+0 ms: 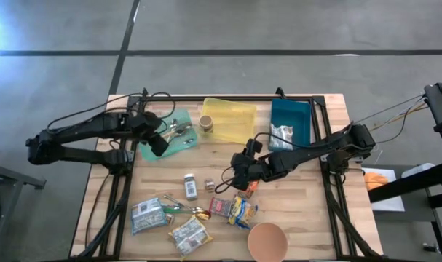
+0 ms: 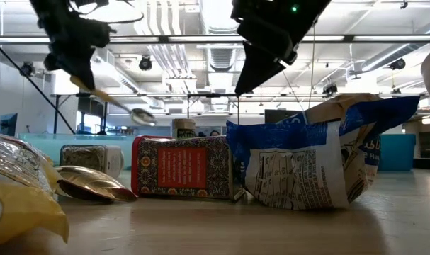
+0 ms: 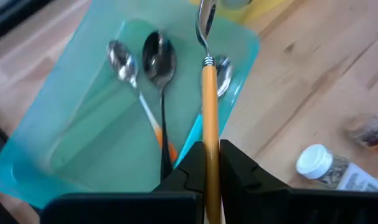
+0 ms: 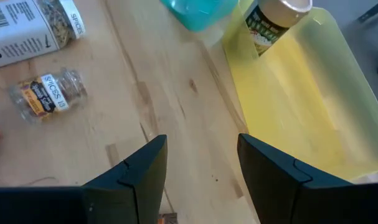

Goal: Pick & Place Food Item
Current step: Put the yellow spoon into the green bin, then put the orange seasoning pack into the yellow bin

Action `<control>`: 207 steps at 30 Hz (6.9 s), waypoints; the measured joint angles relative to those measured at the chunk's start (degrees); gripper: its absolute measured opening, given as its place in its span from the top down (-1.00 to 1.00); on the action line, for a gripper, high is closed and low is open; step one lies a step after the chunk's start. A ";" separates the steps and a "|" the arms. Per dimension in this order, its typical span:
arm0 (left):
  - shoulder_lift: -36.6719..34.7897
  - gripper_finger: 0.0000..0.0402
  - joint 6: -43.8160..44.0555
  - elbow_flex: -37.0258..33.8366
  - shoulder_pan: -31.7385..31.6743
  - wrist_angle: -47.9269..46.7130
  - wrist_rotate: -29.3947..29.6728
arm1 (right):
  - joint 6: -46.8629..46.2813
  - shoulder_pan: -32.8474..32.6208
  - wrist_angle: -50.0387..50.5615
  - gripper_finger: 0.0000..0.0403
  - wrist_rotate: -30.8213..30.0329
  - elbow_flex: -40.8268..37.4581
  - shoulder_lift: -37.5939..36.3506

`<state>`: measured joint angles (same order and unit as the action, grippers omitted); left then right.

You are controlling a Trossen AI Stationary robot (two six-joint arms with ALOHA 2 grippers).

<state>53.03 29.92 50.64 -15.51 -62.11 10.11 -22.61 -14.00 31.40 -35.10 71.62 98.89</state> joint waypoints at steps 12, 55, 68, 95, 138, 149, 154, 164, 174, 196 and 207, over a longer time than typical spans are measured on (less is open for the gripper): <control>0.05 0.93 -1.91 -8.62 -8.05 3.38 -3.79 | -1.58 -0.91 -0.26 0.03 0.18 -1.67 -0.02; 26.26 0.96 -15.22 -10.06 -14.75 6.82 -10.73 | -1.40 -1.03 -0.47 0.03 0.60 -3.40 -0.04; 26.32 0.61 -14.94 -10.06 -14.75 7.07 -9.25 | -1.44 -1.03 -0.46 0.03 0.64 -4.07 -0.04; 26.10 0.55 -10.50 -7.58 -14.75 4.81 -9.25 | -2.55 -1.03 -0.47 0.03 0.95 -4.40 -0.04; 14.48 -0.32 -8.71 -2.22 -5.68 26.70 -20.09 | 29.63 3.29 13.48 0.03 27.83 -5.20 -0.04; 14.46 -0.35 -9.09 -2.21 -5.68 27.63 -20.00 | 30.32 -2.42 11.34 0.03 24.55 -11.52 -0.04; 14.46 -0.35 -9.08 -2.21 -5.68 27.63 -20.00 | 30.34 -3.88 3.54 0.03 22.56 -14.20 -0.04; 14.46 -0.35 -9.08 -2.21 -5.68 27.59 -20.00 | 30.89 -5.29 -2.23 0.03 19.89 -17.46 -0.04; 14.46 -0.35 -10.00 -2.21 -5.68 27.61 -20.02 | 34.67 -5.11 -6.71 0.14 15.31 -18.72 -0.03; 14.43 -0.35 -9.09 -2.21 -5.68 28.34 -20.02 | -20.24 -2.34 -3.22 0.69 19.12 -18.93 -5.70; 14.43 -0.35 -12.58 -2.21 -5.57 27.93 -20.04 | -45.31 -1.92 -9.99 -0.03 21.31 -23.08 -7.80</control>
<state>67.46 17.34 48.42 -21.08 -34.18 -9.93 -67.92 -15.92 21.41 -13.78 48.54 91.09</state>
